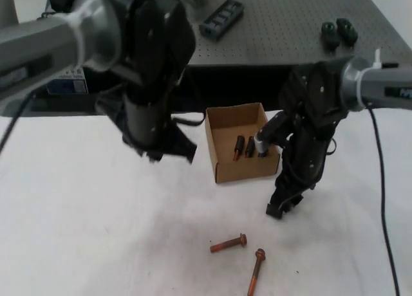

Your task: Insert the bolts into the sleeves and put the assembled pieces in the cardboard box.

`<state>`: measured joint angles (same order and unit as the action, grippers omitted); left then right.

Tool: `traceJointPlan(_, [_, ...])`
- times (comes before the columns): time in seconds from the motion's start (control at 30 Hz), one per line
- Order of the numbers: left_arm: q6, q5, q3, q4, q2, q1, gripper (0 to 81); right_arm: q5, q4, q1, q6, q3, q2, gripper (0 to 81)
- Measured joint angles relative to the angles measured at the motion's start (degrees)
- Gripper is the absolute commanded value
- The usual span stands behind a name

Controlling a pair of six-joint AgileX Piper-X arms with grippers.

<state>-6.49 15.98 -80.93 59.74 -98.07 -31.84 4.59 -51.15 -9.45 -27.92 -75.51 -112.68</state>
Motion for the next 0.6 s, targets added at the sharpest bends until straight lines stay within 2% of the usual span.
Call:
traceJointPlan(0.17, [2.59, -3.09, 4.75, -1.56, 2.93, 0.00, 17.9, 0.00, 0.10, -0.74, -0.15, -0.23, -1.42, 26.9])
traceJointPlan(0.27, [4.27, -4.15, 5.69, -1.58, 3.20, 0.00, 17.9, 0.27, -0.35, -0.97, -0.15, -0.39, -1.64, 13.5])
traceJointPlan(0.33, [5.33, -5.08, 6.04, -1.58, 3.18, 0.00, 17.9, 1.36, -0.34, -1.21, -0.21, -0.45, -1.64, 1.1])
traceJointPlan(0.6, [14.60, -22.25, 6.55, -5.14, 3.18, 0.00, 18.0, 1.24, 0.31, -0.10, 2.38, -0.26, -0.05, 0.5])
